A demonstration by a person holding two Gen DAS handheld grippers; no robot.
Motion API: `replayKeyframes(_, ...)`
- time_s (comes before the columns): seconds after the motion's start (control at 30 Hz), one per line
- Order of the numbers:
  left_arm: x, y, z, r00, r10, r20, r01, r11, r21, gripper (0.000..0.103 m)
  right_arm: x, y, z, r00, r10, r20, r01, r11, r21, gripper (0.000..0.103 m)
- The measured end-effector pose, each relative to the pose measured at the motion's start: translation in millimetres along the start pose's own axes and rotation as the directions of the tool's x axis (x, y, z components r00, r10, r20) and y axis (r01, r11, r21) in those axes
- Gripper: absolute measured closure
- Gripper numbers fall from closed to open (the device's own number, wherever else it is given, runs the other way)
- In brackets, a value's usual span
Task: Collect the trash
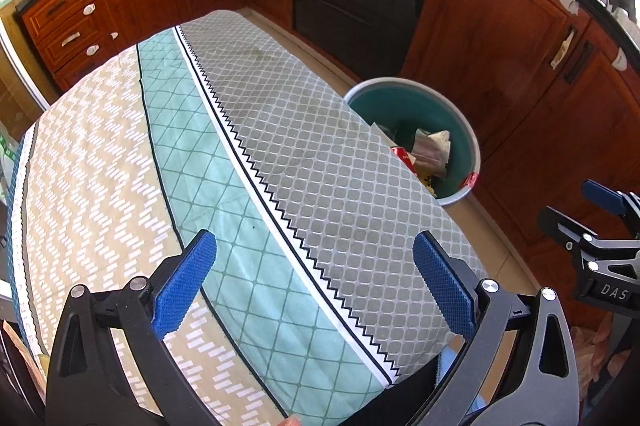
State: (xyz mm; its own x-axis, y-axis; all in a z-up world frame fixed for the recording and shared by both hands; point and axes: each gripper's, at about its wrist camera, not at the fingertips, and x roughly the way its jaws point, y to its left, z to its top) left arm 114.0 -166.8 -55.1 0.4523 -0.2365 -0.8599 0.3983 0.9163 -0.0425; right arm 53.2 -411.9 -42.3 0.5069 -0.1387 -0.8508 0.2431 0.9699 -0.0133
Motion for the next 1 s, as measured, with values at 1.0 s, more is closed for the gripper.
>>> replayKeyframes(1.0,-2,12,-6,1.0,0.017,0.002,-0.017,0.999,-0.036,0.004,16,20,-4,0.997,0.063,-0.035,-0.064,0.998,-0.011,0.007)
